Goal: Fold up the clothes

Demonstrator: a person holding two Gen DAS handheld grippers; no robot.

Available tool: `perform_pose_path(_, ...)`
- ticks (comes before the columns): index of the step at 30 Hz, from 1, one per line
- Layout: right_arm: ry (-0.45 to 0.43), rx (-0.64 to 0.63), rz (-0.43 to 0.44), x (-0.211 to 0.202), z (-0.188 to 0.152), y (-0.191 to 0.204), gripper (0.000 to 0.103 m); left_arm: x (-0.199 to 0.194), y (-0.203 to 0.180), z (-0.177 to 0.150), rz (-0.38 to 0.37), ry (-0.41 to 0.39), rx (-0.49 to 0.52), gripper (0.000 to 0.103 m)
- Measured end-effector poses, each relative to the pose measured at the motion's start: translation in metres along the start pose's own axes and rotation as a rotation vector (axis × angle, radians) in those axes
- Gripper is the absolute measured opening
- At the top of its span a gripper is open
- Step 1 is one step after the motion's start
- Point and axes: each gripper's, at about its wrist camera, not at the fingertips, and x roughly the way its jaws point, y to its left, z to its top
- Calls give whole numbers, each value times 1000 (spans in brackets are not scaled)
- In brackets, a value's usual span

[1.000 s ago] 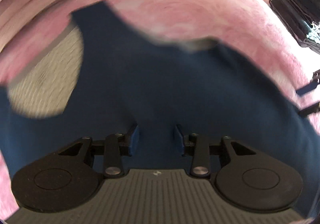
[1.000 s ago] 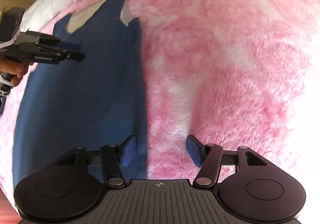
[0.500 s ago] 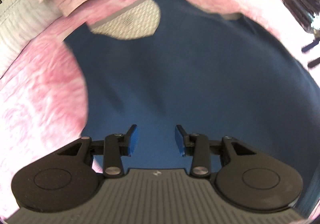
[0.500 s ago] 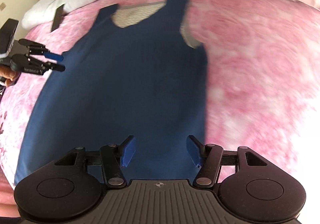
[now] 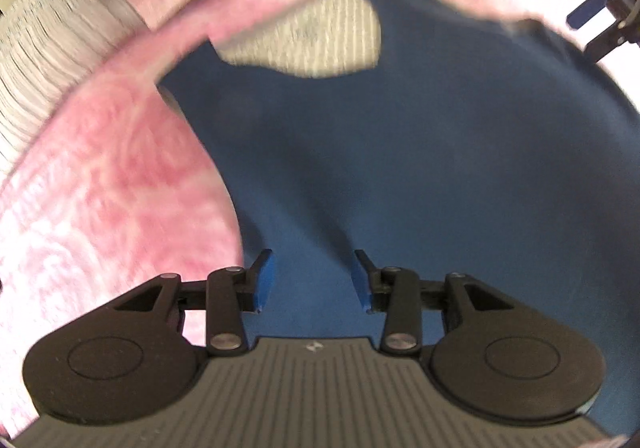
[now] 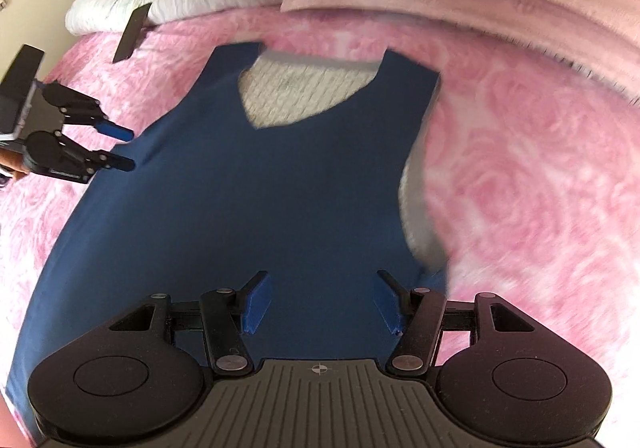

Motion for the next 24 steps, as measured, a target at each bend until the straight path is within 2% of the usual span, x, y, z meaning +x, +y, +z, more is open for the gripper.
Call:
perform_pose_path(2,27,11,4,7,-14,2,60,3,-2,-12,11,-10,7,38)
perform_pose_path(6,81,82,-6,16,-54,6,60,-4,4,-28,14,-25,-54,38)
perform_pose_path(10,120,104,-59,9,-100,18,60,-18,-4,-50,27,-2,-59,38)
perform_pose_path(14,124,153,-75,-8,-124,27,60,-33,-8,-75,25,14,-49,38)
perform_pose_path(18,68,175,-80,-17,-101,24,60,-39,2,-68,39,1,-13,38)
perform_pose_path(24,-12,4,-90,3,0,10,60,-29,26,-16,62,-61,21,38)
